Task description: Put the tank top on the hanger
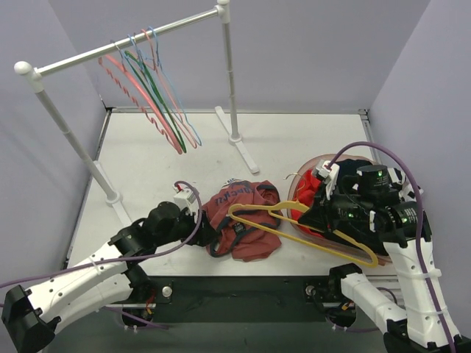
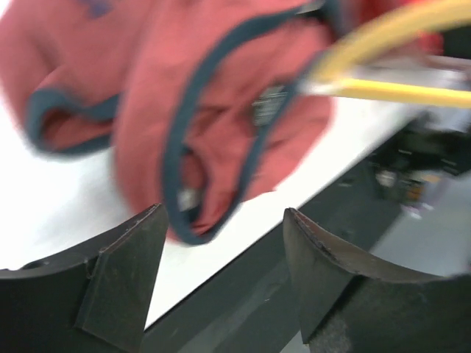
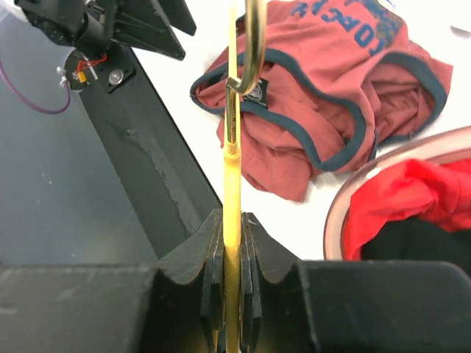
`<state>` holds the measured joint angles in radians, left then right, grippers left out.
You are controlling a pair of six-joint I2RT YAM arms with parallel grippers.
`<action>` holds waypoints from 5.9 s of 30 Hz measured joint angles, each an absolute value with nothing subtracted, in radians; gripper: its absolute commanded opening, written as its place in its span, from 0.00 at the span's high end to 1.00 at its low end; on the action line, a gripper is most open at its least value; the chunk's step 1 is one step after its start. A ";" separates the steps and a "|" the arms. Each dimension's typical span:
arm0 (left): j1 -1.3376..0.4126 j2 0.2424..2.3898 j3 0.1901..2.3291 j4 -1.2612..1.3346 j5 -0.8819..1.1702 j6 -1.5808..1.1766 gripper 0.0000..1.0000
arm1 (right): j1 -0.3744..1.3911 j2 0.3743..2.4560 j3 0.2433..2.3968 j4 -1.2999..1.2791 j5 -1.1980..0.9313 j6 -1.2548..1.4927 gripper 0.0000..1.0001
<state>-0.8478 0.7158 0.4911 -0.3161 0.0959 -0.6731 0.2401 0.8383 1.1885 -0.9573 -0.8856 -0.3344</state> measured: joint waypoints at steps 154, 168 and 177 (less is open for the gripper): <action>-0.736 1.037 1.111 -0.590 0.859 0.010 0.25 | 0.525 1.143 1.265 -0.705 -1.127 -0.380 1.00; -0.774 1.075 0.982 -0.542 0.783 0.019 1.00 | 0.544 1.175 1.265 -0.711 -1.134 -0.394 1.00; -0.747 0.874 0.759 -0.407 0.665 -0.192 1.00 | 0.450 1.179 1.253 -0.585 -1.091 -0.204 0.40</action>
<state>-0.7467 0.8738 0.7586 -0.4072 0.6647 -0.1917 0.4500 1.1786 1.2530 -0.5850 -1.0912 -0.2043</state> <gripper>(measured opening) 0.129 0.518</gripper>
